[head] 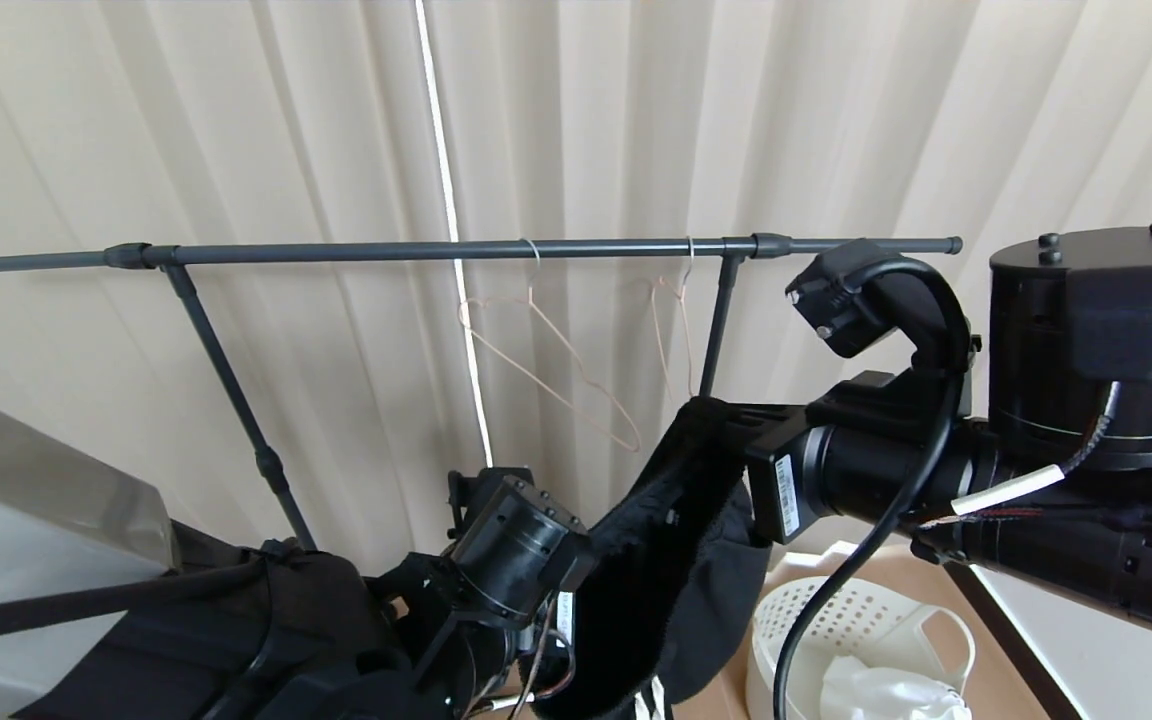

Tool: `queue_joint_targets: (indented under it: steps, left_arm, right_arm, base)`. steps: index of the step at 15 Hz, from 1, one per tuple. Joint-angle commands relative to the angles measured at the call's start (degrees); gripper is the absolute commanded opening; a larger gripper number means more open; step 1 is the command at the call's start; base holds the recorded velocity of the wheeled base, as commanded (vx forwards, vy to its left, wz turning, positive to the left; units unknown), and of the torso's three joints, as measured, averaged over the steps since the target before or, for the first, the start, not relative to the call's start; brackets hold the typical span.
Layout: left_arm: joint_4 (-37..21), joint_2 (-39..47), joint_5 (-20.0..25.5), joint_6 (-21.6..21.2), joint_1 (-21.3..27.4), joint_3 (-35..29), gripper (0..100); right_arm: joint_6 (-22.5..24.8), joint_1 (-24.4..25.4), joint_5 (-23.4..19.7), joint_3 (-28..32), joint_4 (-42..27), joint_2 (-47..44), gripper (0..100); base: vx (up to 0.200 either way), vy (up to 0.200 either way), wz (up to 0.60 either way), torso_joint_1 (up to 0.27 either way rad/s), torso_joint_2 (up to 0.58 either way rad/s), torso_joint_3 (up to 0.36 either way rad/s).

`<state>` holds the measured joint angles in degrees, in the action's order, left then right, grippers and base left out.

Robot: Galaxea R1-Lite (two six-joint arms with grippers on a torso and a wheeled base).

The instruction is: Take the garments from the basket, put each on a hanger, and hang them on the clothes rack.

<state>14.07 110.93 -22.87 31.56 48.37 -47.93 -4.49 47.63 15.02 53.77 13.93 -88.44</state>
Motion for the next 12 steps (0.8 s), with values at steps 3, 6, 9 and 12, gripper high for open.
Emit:
queue_joint_targets:
  steps: [3,6,9,12]
  left_arm:
    - [-0.09,-1.42,-2.62,0.08,-0.74,0.47,0]
    - [-0.44,-5.91,-3.06,-0.27,-1.53,-0.05,0]
    - [-3.43,-9.16,-3.15,-1.41,-1.88,-3.39,0]
    - [-10.02,-10.39,-3.15,-0.98,-3.11,-9.90,0]
  right_arm:
    - [3.87,-5.00,0.01,-1.21,0.13,-0.50,0]
    - [9.23,-7.02,0.01,-3.59,0.22,-0.50,0]
    - [15.65,-7.02,0.10,-7.63,2.15,-2.79,0]
    - [23.29,-7.11,0.27,-13.43,9.36,-5.51,0]
  base:
    - [0.000,0.000,0.00,0.000,0.00,0.000]
    - [0.000,0.000,0.00,0.000,0.00,0.000]
    - [0.000,0.000,0.00,0.000,0.00,0.000]
    - [0.000,0.000,0.00,0.000,0.00,0.000]
